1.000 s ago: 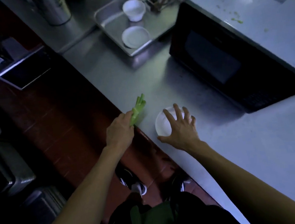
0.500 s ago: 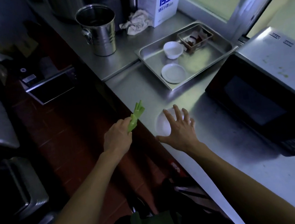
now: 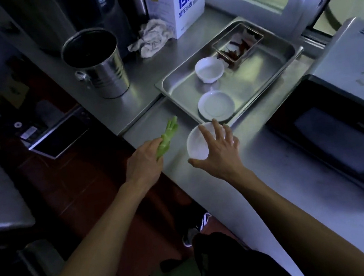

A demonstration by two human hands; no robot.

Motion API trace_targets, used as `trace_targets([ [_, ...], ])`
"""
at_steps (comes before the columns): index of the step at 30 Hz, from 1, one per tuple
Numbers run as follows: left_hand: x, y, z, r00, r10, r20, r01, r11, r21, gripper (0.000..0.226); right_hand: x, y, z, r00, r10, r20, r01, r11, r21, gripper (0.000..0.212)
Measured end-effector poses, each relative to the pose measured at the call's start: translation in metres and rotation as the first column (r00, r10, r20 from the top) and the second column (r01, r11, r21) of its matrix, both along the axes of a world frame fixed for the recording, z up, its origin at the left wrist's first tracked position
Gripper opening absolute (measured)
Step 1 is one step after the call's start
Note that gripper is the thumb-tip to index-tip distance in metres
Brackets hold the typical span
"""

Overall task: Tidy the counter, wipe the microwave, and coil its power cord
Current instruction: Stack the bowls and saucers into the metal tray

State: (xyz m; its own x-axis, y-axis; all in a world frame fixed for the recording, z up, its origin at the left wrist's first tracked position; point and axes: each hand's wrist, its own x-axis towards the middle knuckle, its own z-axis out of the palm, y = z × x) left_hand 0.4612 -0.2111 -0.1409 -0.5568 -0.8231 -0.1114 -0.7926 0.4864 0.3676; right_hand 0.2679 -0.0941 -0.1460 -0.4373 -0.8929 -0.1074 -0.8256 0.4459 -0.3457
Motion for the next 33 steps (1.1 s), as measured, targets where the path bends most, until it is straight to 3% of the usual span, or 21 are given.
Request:
trace_targets([
  [8, -0.065, -0.063, 0.014, 0.997, -0.074, 0.026, 0.074, 0.997, 0.005, 0.056, -0.054, -0.044, 0.004, 0.996, -0.090, 0.011, 0.090, 0.996, 0.007, 0.106],
  [20, -0.129, -0.124, 0.005, 0.961, -0.260, -0.091, 0.261, 0.965, 0.002, 0.050, -0.092, -0.064, -0.007, 0.970, -0.243, -0.007, 0.243, 0.970, 0.002, 0.101],
  [33, -0.195, -0.223, -0.008, 0.889, -0.448, -0.093, 0.453, 0.891, 0.044, 0.049, -0.111, -0.158, -0.047, 0.923, -0.384, 0.008, 0.379, 0.915, 0.139, 0.107],
])
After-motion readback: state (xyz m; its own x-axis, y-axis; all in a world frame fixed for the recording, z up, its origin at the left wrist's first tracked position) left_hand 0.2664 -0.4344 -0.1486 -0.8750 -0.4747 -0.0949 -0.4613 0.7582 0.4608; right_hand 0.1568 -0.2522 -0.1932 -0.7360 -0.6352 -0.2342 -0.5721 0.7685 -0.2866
